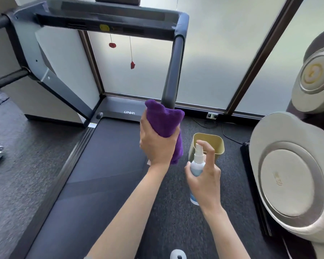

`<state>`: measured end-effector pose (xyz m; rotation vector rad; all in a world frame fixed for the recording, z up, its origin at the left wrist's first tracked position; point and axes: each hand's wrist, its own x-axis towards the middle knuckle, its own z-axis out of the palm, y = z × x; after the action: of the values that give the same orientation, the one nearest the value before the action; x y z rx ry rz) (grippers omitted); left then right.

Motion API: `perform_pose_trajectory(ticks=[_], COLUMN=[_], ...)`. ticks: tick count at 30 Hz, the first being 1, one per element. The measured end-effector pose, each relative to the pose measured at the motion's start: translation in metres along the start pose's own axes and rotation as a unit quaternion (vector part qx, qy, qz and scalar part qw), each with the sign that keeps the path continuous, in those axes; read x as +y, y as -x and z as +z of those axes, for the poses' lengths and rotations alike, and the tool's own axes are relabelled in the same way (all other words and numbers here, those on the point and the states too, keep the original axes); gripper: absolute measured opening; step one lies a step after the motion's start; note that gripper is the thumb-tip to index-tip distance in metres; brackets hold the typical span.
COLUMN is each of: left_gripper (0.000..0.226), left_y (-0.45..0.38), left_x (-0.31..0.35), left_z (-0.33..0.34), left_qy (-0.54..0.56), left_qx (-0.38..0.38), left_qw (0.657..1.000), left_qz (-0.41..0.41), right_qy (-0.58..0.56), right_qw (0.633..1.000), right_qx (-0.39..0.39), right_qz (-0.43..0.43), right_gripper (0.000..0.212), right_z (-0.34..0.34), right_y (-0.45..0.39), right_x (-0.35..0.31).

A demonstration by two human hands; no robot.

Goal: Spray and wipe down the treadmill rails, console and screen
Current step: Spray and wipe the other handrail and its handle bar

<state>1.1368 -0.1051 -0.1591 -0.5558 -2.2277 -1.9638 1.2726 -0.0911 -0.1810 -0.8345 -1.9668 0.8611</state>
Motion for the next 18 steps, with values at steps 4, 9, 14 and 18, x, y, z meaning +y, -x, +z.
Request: perform_pose_trajectory(ticks=[4,9,14,18], left_gripper=[0.086,0.086,0.082,0.079], left_y=[0.023,0.046,0.021,-0.009], left_x=[-0.036,-0.065,-0.008,0.021], left_z=[0.004,0.0,0.011,0.028], left_qy=[-0.019,-0.058,-0.024,-0.111], left_qx=[0.03,0.016,0.127,0.186], left_qw=[0.999,0.995,0.992,0.973], left_qz=[-0.023,-0.075,0.012,0.083], right_qy=[-0.012,-0.035,-0.061,-0.076], right_qw=[1.0,0.998,0.993,0.984], right_qx=[-0.002,-0.043,-0.09,-0.132], right_qz=[0.004,-0.017,-0.053,-0.088], right_gripper=[0.066,0.067,0.069,0.067], right_z=[-0.001,-0.001,-0.011,-0.023], right_y=[-0.003,-0.015,-0.046,-0.073], right_x=[0.003,0.007,0.018,0.036])
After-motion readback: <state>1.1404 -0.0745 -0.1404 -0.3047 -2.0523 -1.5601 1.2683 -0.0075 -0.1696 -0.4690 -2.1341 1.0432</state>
